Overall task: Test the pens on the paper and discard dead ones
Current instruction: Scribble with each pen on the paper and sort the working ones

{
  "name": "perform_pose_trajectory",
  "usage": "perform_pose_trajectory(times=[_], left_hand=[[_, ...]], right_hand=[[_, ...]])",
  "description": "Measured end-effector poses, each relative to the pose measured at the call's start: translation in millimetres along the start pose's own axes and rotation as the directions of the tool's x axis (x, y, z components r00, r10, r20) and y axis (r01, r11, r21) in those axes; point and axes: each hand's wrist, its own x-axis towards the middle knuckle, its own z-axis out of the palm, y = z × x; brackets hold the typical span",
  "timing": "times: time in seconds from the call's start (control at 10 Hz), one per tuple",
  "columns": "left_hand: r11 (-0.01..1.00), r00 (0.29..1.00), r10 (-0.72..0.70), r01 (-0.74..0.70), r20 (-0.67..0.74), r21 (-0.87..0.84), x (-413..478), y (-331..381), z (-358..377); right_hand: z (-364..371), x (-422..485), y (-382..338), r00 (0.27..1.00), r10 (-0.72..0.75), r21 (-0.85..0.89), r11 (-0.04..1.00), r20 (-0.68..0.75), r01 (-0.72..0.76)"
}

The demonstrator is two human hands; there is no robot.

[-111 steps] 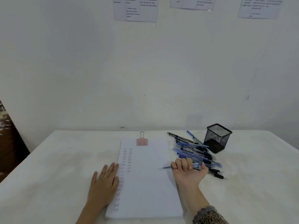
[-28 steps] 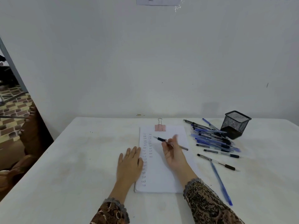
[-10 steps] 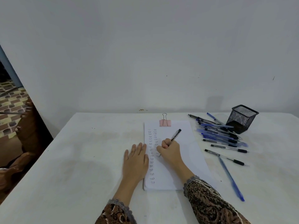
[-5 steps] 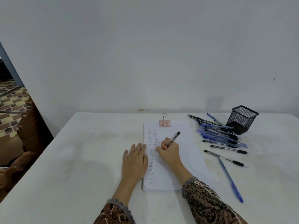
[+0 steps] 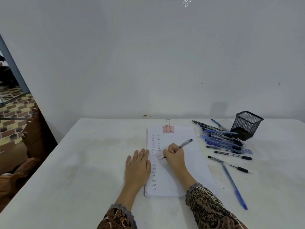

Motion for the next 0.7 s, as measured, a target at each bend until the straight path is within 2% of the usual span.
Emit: perform_pose_trajectory(times=[0.1, 0.2, 0.4, 0.5, 0.6, 0.7], left_hand=[[1.000, 1.000, -0.002, 0.002, -0.005, -0.011, -0.2, 0.4, 0.5], [1.000, 1.000, -0.005, 0.005, -0.011, -0.018, -0.4, 1.3, 0.5], [1.000, 1.000, -0.005, 0.005, -0.017, -0.013, -0.4, 1.7, -0.1], [1.000, 1.000, -0.009, 0.009, -0.010, -0.001, -0.3, 2.1, -0.1], [1.000, 1.000, -0.010, 0.010, -0.006, -0.002, -0.7, 2.5, -0.7], [1.000, 1.000, -0.008, 0.008, -0.007, -0.006, -0.7, 2.8, -1.1]], right_hand=[[-13.1, 5.1, -3.3, 0.975, 0.210, 0.515, 0.830, 0.067, -0.214], [-23.3, 7.6, -3.0, 0.945, 0.292, 0.640, 0.701, 0.145, -0.314], [-24.4, 0.1, -5.3, 0.917, 0.321, 0.778, 0.502, 0.238, -0.377], [-27.2, -3.9, 0.9, 0.919, 0.275, 0.847, 0.377, 0.284, -0.374], [-35.6, -6.6, 0.0, 0.914, 0.288, 0.874, 0.313, 0.286, -0.372], [-36.9, -10.4, -4.9, 0.918, 0.345, 0.870, 0.372, 0.195, -0.324]])
